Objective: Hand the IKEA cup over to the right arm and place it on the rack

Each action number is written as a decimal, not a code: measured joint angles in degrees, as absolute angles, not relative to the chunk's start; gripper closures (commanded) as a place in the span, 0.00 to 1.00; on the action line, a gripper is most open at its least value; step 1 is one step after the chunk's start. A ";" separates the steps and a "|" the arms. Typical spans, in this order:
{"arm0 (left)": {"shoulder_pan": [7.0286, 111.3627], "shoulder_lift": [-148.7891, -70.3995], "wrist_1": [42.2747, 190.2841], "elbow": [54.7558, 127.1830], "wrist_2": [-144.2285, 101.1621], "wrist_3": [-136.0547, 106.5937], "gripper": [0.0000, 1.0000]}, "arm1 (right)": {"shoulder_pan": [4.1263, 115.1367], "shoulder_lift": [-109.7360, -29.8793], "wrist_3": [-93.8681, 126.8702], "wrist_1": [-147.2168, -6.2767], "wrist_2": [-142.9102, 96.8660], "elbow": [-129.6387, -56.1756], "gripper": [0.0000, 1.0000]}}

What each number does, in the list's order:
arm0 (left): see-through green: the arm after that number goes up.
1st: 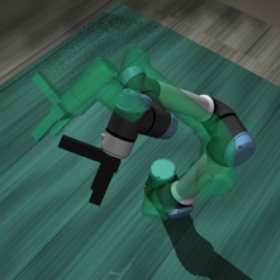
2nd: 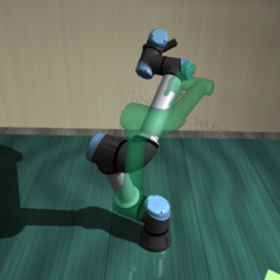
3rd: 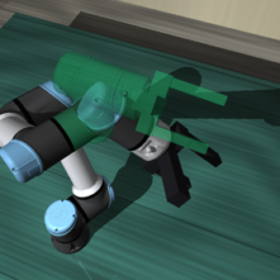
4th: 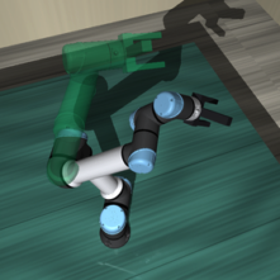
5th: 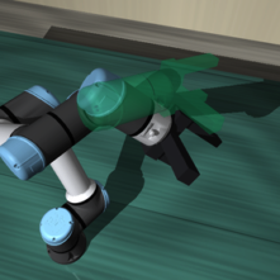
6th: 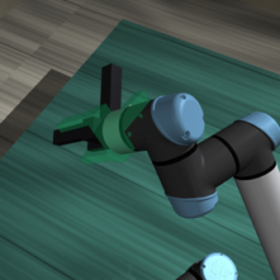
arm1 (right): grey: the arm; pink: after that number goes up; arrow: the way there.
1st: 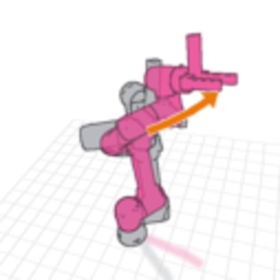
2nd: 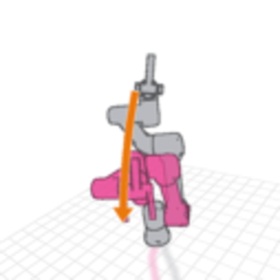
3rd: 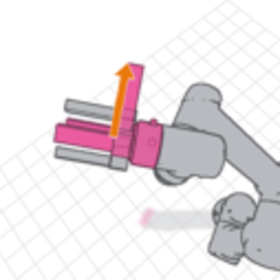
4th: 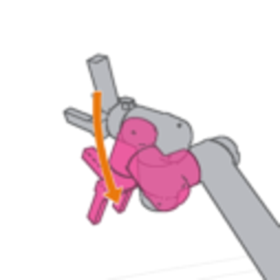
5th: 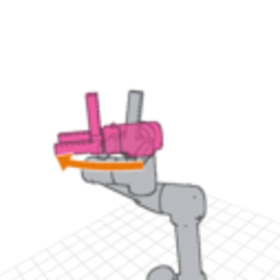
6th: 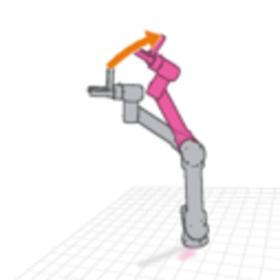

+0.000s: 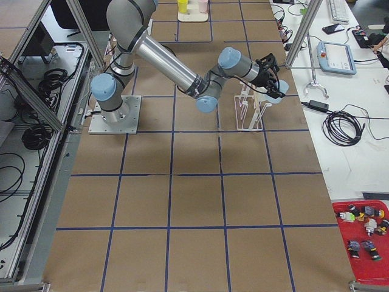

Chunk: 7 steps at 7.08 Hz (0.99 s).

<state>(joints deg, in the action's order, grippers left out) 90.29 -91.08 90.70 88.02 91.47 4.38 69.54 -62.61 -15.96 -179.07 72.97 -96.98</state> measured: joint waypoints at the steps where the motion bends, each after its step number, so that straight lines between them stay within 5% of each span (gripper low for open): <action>1: 90.62 -90.74 90.67 88.04 91.66 4.27 0.00 | 69.08 -60.99 -16.40 -179.16 72.74 -95.84 0.62; 7: 90.65 -92.25 89.18 88.24 91.24 4.80 0.00 | 69.47 -59.46 -15.79 -184.07 72.69 -98.89 0.62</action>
<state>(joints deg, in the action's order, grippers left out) 90.65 -92.25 89.18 88.24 91.24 4.80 69.47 -59.46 -15.79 -184.07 72.69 -98.89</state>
